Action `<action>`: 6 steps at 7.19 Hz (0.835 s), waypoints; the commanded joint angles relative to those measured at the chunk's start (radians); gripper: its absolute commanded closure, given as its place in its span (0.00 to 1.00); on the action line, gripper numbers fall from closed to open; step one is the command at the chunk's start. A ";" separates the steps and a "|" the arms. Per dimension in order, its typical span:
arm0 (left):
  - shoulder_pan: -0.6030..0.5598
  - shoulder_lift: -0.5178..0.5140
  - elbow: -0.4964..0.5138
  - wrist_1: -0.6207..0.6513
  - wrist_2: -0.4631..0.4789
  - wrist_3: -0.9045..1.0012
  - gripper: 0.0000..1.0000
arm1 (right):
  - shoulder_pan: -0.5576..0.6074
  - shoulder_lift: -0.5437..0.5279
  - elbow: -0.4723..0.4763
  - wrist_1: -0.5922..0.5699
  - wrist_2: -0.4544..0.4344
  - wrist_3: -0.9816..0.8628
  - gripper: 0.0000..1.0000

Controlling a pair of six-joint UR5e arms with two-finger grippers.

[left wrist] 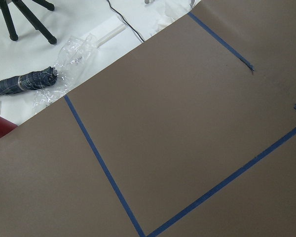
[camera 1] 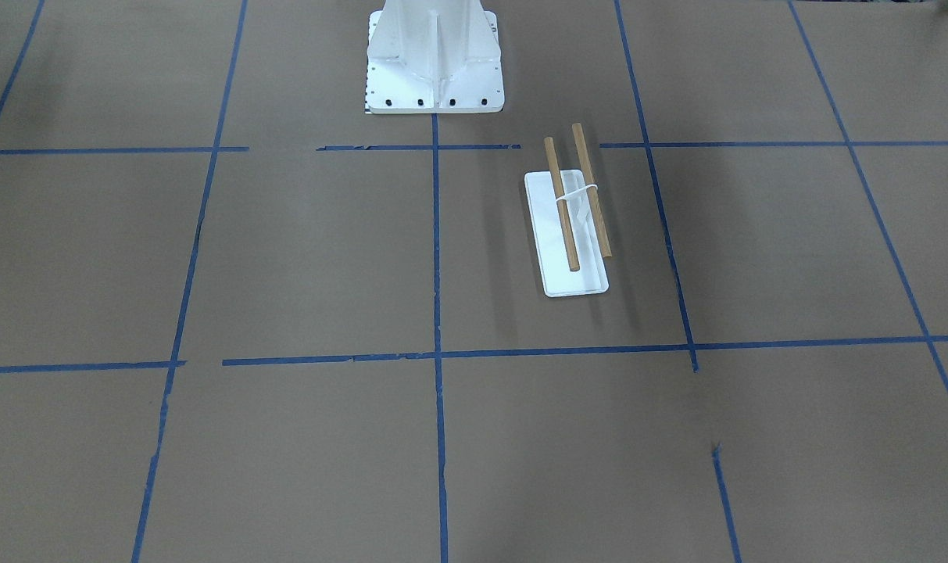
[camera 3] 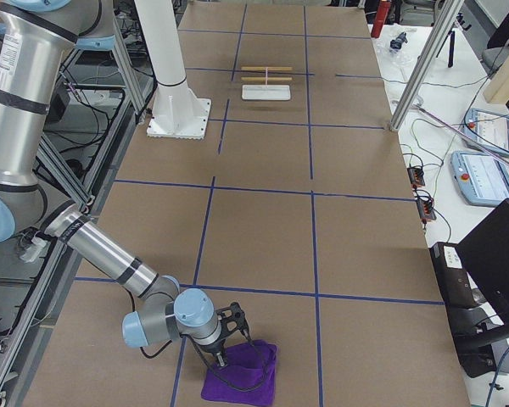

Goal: Hang towel on rack

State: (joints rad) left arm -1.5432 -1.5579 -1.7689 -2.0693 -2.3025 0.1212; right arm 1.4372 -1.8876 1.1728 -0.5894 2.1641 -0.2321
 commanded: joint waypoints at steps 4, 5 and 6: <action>0.000 -0.001 0.003 0.000 0.002 0.000 0.00 | 0.003 0.007 0.065 0.003 0.008 -0.062 1.00; 0.000 -0.002 -0.001 0.000 0.002 -0.002 0.00 | 0.011 0.008 0.117 -0.004 0.019 -0.062 1.00; 0.000 -0.004 -0.009 0.000 0.002 0.000 0.00 | 0.032 0.007 0.184 -0.021 0.031 -0.061 1.00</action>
State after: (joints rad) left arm -1.5432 -1.5599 -1.7709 -2.0693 -2.3012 0.1205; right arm 1.4506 -1.8796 1.2848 -0.5954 2.1821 -0.2930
